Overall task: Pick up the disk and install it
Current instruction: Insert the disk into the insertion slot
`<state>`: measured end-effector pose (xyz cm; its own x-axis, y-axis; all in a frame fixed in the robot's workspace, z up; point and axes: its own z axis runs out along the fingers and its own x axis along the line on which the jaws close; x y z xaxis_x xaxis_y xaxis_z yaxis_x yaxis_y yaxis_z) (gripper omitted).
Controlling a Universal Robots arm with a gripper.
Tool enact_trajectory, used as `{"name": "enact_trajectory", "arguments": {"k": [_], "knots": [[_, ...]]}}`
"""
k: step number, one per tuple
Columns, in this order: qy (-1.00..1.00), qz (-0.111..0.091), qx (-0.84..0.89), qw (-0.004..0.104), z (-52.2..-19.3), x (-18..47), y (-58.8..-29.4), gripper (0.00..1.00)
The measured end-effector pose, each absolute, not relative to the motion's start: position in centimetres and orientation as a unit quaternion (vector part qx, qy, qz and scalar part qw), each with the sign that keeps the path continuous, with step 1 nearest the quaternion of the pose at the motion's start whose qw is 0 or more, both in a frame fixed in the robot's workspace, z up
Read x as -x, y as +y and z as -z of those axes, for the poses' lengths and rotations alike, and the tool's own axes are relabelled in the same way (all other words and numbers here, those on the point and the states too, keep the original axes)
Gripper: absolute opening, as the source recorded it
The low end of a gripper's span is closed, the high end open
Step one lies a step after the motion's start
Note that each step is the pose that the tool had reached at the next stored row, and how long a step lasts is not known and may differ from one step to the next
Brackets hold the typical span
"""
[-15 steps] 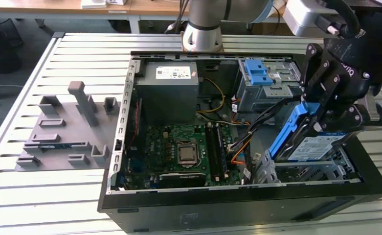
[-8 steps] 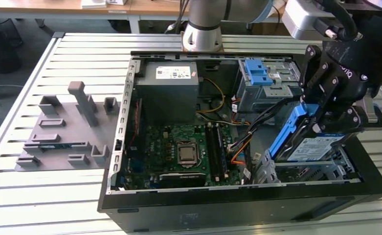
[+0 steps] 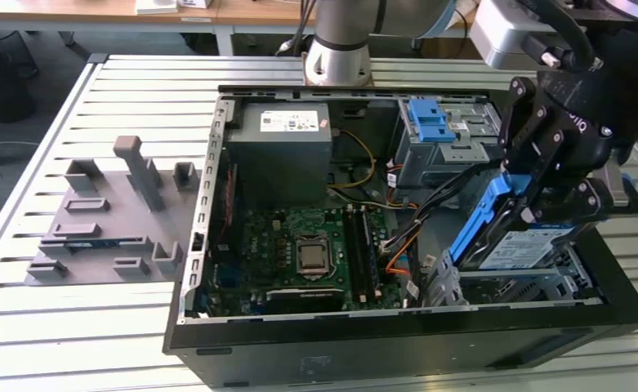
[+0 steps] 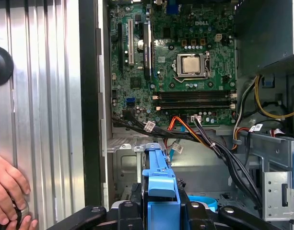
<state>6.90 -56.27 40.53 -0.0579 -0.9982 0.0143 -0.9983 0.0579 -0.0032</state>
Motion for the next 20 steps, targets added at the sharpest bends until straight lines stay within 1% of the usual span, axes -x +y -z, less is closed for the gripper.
{"name": "enact_trajectory", "arguments": {"k": [20], "knots": [[-0.727, -0.006, -0.686, 0.004, -39.69, -6.9, -56.27, 0.36]]}}
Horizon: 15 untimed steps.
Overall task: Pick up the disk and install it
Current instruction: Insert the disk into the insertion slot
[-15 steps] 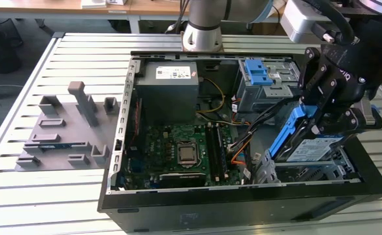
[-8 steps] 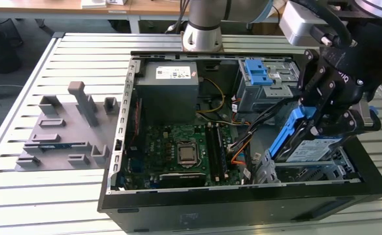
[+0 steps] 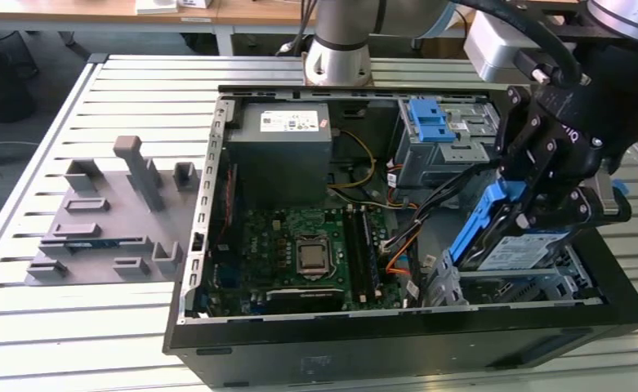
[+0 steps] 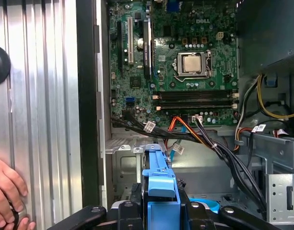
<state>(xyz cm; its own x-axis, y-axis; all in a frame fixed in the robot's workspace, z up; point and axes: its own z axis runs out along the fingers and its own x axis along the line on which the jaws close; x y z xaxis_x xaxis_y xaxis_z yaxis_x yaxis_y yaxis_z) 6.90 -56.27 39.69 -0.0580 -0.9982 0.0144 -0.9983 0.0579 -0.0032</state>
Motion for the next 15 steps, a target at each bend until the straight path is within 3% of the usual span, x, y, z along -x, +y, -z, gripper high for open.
{"name": "enact_trajectory", "arguments": {"k": [15], "knots": [[-0.727, -0.006, -0.686, 0.004, -38.9, -6.9, -56.27, 0.36]]}}
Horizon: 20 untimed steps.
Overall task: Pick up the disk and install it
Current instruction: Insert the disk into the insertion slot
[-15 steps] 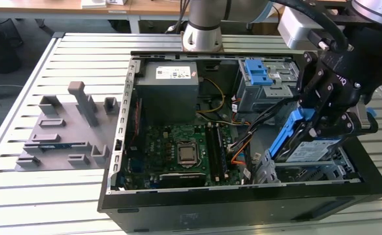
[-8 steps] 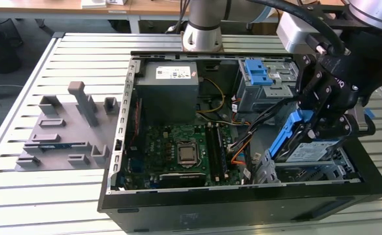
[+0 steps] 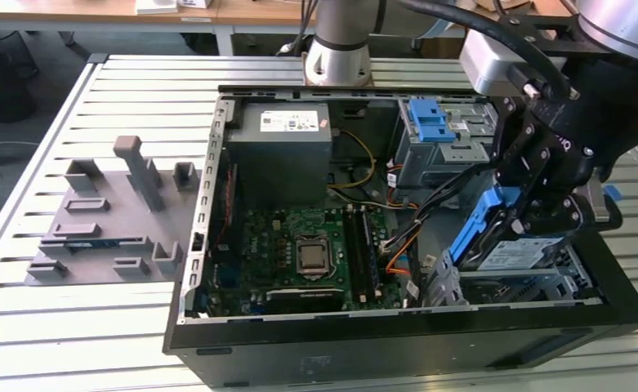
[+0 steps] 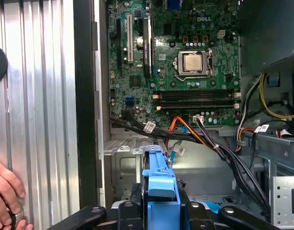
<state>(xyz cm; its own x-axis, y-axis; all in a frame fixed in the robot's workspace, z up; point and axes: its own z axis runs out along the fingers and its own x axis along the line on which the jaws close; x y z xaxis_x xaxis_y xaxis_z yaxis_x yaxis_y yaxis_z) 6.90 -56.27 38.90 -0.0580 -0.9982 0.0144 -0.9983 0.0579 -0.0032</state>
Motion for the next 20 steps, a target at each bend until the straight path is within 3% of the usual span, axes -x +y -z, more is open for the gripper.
{"name": "enact_trajectory", "arguments": {"k": [20], "knots": [[-0.727, -0.006, -0.686, 0.004, -37.8, -6.9, -56.3, 0.36]]}}
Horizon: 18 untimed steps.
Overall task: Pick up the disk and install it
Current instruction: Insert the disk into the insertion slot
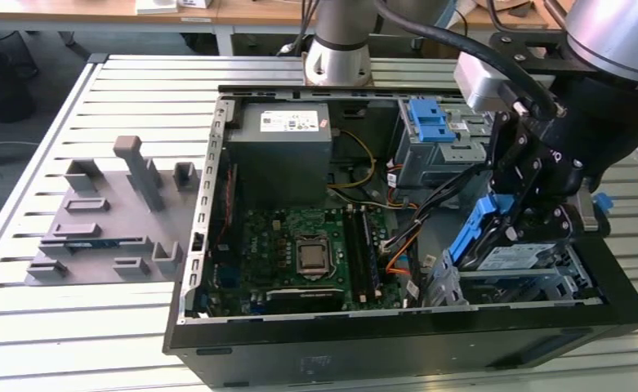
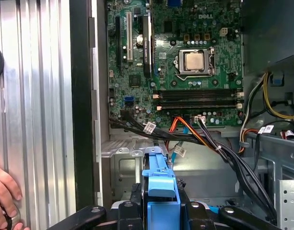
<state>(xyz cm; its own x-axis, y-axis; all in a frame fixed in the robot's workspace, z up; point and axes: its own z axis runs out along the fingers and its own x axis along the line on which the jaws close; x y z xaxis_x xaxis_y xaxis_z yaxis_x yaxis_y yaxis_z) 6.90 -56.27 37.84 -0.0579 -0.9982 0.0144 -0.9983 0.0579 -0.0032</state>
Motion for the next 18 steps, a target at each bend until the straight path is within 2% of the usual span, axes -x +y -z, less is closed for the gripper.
{"name": "enact_trajectory", "arguments": {"k": [18], "knots": [[-0.727, -0.006, -0.686, 0.004, -37.06, -6.9, -56.27, 0.36]]}}
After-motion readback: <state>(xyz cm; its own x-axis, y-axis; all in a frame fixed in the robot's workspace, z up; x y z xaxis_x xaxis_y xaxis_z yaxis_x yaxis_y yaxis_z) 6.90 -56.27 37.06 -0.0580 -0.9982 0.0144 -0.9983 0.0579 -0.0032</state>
